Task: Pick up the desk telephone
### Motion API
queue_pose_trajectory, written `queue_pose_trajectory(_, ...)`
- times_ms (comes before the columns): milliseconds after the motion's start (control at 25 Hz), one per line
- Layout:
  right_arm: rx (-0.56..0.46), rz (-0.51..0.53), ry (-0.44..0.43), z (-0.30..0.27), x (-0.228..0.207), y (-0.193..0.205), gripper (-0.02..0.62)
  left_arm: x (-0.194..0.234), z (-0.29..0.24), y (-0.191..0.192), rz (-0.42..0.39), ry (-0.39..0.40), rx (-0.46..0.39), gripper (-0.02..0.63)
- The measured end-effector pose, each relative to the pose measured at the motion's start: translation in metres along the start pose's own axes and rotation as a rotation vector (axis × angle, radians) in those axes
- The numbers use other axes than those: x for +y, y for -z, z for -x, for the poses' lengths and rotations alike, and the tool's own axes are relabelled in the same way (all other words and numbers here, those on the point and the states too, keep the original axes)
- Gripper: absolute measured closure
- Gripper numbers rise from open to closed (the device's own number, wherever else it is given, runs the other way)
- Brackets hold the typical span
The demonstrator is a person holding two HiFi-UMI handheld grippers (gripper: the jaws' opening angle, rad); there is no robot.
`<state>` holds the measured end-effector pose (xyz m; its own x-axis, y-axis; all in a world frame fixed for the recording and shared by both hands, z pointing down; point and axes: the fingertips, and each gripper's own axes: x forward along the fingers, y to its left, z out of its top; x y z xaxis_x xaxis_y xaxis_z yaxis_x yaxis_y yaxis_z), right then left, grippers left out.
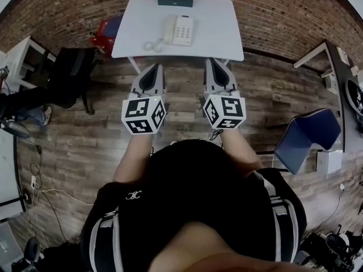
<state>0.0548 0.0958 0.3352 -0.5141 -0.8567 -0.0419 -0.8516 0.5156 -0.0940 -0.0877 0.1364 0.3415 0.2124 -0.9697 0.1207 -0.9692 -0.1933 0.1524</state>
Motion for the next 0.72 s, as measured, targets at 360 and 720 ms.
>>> queue_pose_trajectory(360, -0.027, 0.032, 0.031, -0.008, 0.025, 0.002, 0.597, 0.031, 0.006, -0.003, -0.014, 0.005, -0.018, 0.604)
queue_pose_trajectory(720, -0.039, 0.053, 0.040, -0.021, 0.021, 0.003, 0.597, 0.030, -0.009, -0.007, -0.090, 0.017, -0.032, 0.604)
